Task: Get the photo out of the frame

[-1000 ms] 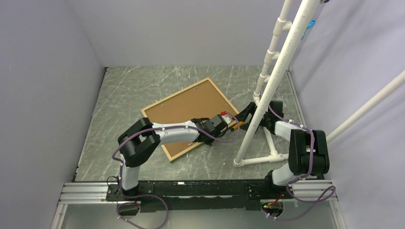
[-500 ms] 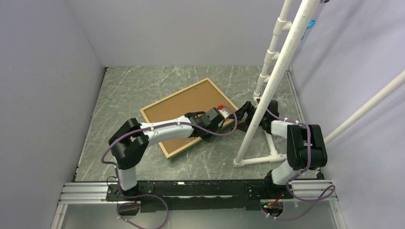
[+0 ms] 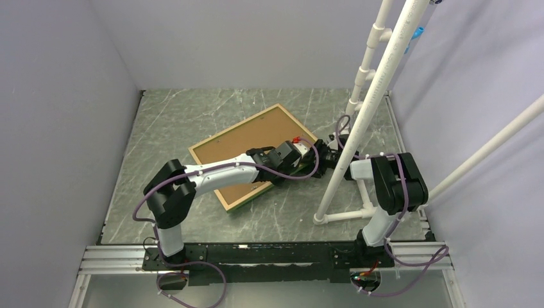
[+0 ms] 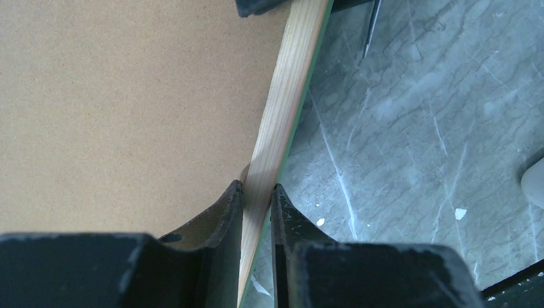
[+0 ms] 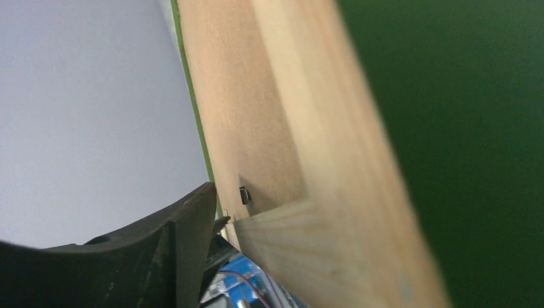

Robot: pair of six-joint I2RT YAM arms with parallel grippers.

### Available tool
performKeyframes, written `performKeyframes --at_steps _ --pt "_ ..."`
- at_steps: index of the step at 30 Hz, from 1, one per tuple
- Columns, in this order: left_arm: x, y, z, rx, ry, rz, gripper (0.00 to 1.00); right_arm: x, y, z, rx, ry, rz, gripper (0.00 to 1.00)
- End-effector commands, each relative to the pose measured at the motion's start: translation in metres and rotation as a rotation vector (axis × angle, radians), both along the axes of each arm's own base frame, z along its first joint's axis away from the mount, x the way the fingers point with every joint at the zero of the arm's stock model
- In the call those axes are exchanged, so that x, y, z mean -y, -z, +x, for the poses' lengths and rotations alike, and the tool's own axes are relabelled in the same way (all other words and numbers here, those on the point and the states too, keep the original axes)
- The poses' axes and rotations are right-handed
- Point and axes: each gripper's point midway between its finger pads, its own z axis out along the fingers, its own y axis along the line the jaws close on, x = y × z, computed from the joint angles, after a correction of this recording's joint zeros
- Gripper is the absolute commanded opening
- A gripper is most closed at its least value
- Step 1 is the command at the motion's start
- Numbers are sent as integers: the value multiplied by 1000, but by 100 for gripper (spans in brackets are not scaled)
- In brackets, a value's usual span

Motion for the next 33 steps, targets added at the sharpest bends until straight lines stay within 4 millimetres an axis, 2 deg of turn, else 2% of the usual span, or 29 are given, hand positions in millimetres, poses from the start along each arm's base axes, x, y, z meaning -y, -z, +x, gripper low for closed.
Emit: performKeyframes --at_steps 1,6,8,9,10,11,12,14,19,22,26,29,33 --pt "9 -50 11 80 -29 -115 0 -14 -30 25 81 30 89 55" --pt "3 -54 11 94 -50 -117 0 -20 -45 28 64 52 146 31" --pt "-2 -57 8 103 -59 -126 0 -24 -48 29 32 44 151 16" --pt "-5 -60 7 110 -54 -133 11 -26 -50 30 22 39 156 8" --pt "-10 -62 4 121 -51 -135 35 -27 -51 30 7 38 156 3" --pt "-14 -66 3 133 -56 -135 49 -28 -52 30 -5 38 152 0" --pt "-19 -69 2 145 -62 -128 58 -29 -52 30 -18 40 144 0" --pt "-28 -76 0 167 -78 -104 68 -31 -52 29 -45 44 129 0" --pt "-42 -80 -12 255 -84 27 81 -37 -62 28 -96 75 123 0" --pt "-50 -72 -21 353 -71 144 92 -41 -70 29 -117 93 121 0" --pt "-61 -48 -30 397 -63 235 95 -42 -79 30 -138 121 130 0" --pt "-73 -37 -28 445 -80 301 96 -46 -87 29 -144 128 155 0" --pt "-79 -39 -13 547 -110 412 98 -47 -93 29 -147 141 155 0"
